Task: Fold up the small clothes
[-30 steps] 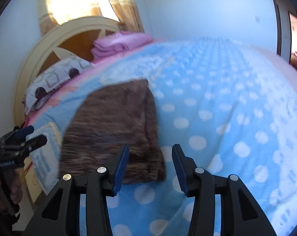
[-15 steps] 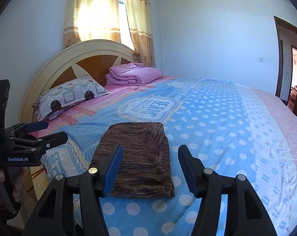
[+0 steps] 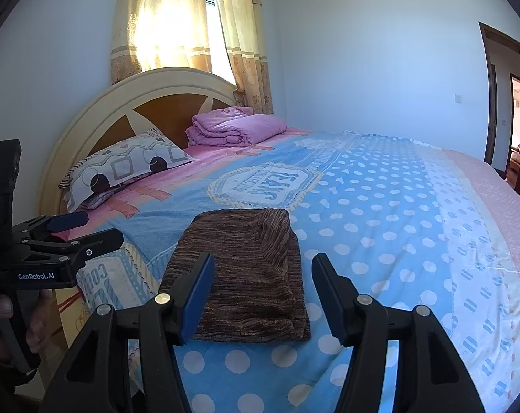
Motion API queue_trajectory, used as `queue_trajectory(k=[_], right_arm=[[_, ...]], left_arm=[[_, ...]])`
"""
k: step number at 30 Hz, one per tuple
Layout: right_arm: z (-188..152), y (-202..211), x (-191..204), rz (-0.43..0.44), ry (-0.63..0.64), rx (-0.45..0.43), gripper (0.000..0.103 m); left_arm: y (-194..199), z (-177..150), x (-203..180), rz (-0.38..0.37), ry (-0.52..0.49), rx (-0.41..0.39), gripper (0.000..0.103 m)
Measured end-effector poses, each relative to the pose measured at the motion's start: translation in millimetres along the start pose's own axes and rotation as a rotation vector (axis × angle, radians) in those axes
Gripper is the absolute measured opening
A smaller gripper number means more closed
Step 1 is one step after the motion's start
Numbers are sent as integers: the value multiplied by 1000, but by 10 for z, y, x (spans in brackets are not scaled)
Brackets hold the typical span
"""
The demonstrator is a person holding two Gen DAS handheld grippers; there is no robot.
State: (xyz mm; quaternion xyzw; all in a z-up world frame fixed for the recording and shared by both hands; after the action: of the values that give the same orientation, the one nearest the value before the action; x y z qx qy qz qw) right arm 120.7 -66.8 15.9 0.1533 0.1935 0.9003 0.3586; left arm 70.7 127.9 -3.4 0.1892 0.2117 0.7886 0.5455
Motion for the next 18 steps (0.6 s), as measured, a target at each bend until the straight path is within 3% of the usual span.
queue_trajectory(k=[18], right_arm=[[-29, 7, 33, 3, -1, 1, 60]], left_arm=[[-11, -8, -2, 0, 0, 0, 103]])
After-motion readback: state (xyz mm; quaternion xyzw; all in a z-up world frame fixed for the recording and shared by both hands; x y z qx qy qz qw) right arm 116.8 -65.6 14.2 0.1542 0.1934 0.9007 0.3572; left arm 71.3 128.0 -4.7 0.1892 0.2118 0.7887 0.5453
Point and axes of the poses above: each gripper's, at about its wrist camera, not at the fingertips, and y roughly against the way its jaws point, x to its left, z to its top, the point moved 1 cm from there along -y, roughly the way its jaws point, and after that the axes turned 10 degrees about z, right-handed, at the moved point
